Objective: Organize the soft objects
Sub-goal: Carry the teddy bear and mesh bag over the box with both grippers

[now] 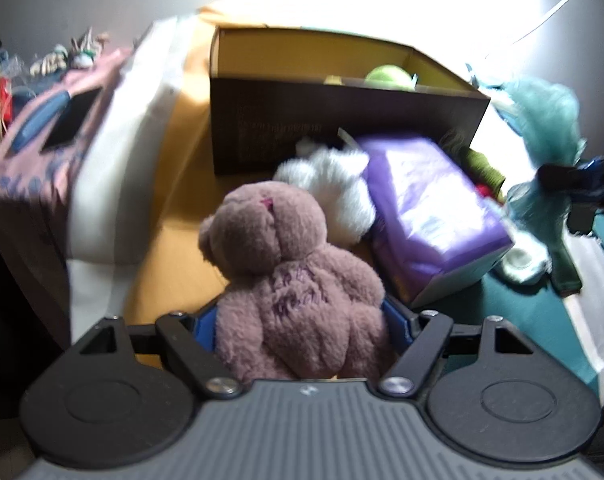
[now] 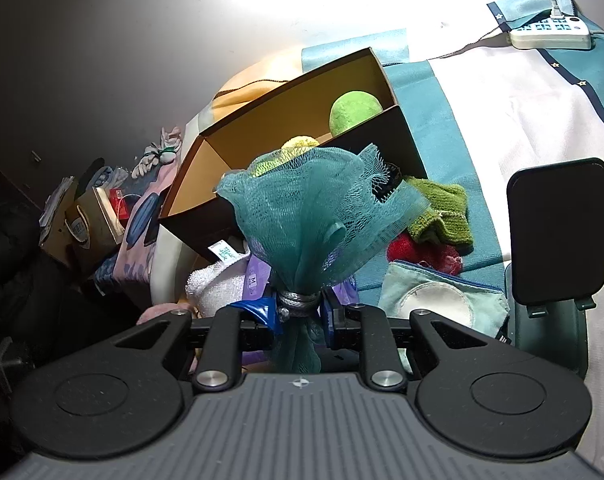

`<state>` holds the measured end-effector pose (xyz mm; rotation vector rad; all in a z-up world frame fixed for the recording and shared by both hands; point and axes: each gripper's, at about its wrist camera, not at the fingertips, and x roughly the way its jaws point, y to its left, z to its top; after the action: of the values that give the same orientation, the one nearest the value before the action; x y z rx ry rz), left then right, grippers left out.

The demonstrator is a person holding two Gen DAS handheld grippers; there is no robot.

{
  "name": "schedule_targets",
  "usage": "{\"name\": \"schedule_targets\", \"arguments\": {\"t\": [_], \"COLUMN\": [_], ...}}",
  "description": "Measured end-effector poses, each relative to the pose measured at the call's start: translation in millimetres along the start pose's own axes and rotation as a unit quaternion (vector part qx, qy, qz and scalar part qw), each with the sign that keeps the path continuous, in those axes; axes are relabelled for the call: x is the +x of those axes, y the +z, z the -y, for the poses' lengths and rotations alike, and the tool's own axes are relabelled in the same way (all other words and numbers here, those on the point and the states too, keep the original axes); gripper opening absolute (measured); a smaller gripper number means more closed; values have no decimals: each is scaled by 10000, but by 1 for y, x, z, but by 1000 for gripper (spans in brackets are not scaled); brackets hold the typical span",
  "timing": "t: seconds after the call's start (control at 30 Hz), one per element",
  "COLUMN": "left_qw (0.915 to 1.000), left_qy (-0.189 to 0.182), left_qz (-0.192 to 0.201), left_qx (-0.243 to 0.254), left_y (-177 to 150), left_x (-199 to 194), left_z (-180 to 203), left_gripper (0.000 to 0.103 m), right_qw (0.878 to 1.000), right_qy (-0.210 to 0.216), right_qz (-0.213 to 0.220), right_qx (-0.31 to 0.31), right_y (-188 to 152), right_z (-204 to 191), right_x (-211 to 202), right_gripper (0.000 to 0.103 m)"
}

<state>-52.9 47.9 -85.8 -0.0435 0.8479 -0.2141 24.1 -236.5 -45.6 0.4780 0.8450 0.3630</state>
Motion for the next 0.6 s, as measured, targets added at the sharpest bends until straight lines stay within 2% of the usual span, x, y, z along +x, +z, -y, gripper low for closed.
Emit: {"name": "schedule_targets", "arguments": {"t": [0.23, 0.6], "left_qw": [9983, 9935], "left_qy": [-16, -148], "left_qz": [520, 941], "left_qx": [260, 631], "left_y": [42, 135], "left_x": [-35, -40], "left_z": [5, 14], "left_gripper": [76, 76], "right_qw": [9999, 9959], "right_qy": [41, 122], "right_qz": [54, 431], "right_qx": [-155, -789], "right_y": [5, 43], "right_z": [-1, -15], "right_x": [-3, -17], "right_gripper": [2, 2]}}
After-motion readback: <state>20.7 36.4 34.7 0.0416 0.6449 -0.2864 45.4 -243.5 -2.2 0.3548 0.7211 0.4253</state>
